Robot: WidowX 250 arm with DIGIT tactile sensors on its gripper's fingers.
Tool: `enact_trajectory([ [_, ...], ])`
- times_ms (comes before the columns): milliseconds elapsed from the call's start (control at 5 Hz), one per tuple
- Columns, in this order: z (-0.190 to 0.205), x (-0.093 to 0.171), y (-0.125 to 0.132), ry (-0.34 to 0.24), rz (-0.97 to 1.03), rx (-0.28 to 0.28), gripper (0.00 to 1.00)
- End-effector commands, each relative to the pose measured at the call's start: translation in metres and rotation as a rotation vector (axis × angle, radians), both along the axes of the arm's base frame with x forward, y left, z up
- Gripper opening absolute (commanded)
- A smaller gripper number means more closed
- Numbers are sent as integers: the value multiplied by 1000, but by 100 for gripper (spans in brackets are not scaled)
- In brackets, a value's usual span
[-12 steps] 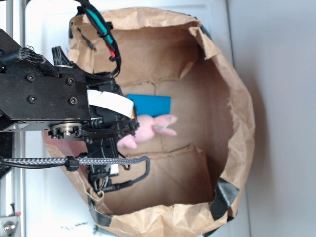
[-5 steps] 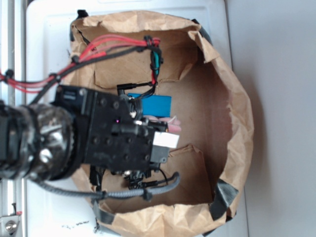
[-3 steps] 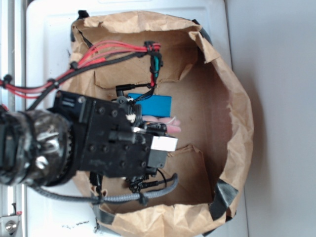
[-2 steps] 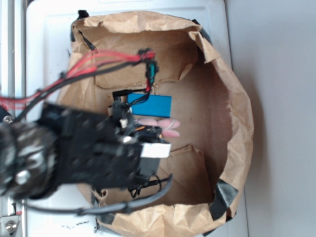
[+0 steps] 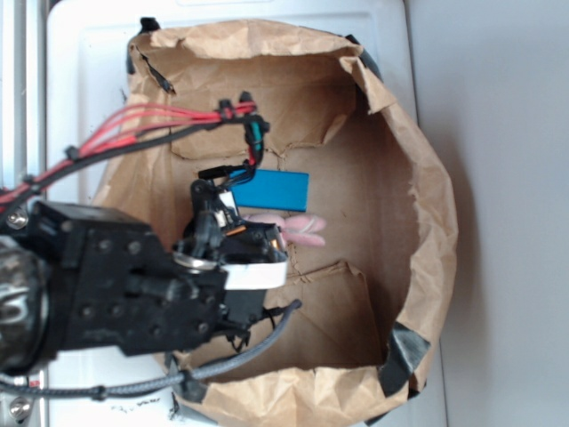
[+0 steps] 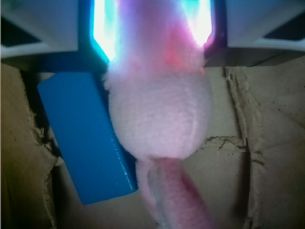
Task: Grab the pink bunny.
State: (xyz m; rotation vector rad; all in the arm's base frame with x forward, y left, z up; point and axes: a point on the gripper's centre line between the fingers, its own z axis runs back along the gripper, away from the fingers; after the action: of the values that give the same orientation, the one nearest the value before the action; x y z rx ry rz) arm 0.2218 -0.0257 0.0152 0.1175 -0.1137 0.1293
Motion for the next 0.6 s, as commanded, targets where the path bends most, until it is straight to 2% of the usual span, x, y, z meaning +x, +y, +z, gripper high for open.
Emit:
enact_trajectory([
  [0, 9, -18, -7, -25, -16, -20, 0],
  [200, 45, -33, -7, -49, -25, -37, 0],
  [400, 77, 6, 40, -85, 35, -62, 0],
])
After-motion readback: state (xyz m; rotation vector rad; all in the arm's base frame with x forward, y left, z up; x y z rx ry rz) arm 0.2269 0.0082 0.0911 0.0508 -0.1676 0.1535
